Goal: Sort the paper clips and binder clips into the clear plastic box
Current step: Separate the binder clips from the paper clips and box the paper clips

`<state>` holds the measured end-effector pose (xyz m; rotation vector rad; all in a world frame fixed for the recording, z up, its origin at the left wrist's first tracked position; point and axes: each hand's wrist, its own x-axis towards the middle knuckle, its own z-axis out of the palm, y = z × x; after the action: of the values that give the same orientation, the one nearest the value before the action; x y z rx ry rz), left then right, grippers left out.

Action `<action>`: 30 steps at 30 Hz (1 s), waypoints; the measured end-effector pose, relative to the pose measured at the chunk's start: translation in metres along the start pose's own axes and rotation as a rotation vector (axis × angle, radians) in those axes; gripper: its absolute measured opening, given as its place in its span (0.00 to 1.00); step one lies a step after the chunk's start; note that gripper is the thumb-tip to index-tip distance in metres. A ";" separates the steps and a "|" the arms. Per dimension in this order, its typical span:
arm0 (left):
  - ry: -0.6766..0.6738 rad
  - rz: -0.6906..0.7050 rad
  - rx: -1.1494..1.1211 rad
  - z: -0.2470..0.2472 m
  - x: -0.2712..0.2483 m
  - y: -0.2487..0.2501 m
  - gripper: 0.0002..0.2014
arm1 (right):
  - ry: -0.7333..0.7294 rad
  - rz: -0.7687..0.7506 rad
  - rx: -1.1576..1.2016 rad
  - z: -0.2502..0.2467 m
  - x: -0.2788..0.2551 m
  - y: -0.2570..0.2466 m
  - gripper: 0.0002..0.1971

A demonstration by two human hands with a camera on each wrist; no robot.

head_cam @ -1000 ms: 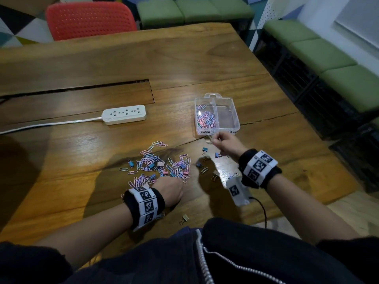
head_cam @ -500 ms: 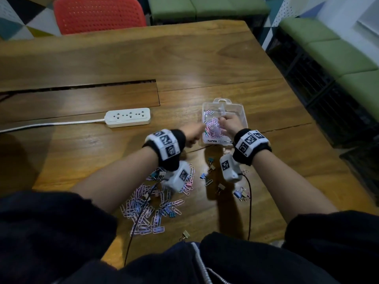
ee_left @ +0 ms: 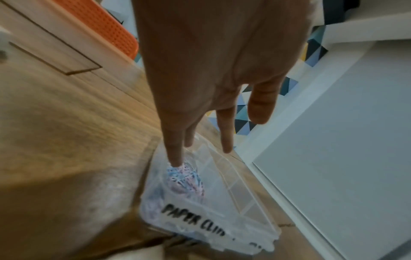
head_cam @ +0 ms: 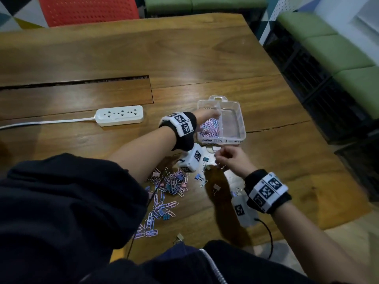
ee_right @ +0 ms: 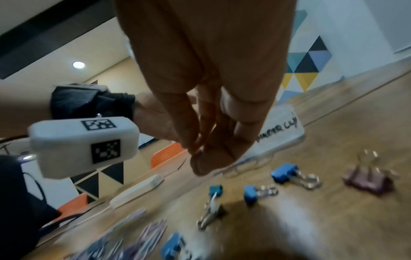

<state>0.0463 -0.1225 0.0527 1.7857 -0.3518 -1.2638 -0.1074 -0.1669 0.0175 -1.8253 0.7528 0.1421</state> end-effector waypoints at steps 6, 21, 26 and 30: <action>0.038 0.198 0.220 -0.012 -0.019 -0.018 0.22 | -0.152 0.057 -0.103 0.035 -0.007 0.016 0.07; 0.022 0.244 1.304 -0.014 -0.075 -0.133 0.12 | 0.035 -0.163 -0.612 0.063 -0.017 0.036 0.20; 0.012 0.226 1.308 -0.014 -0.075 -0.135 0.12 | 0.013 -0.159 -0.604 0.061 -0.020 0.036 0.23; 0.034 0.240 1.337 -0.016 -0.078 -0.136 0.17 | 0.008 -0.196 -0.688 0.061 -0.027 0.039 0.13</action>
<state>-0.0082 0.0138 -0.0059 2.6731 -1.6089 -0.8007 -0.1349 -0.1093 -0.0254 -2.5407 0.5579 0.2917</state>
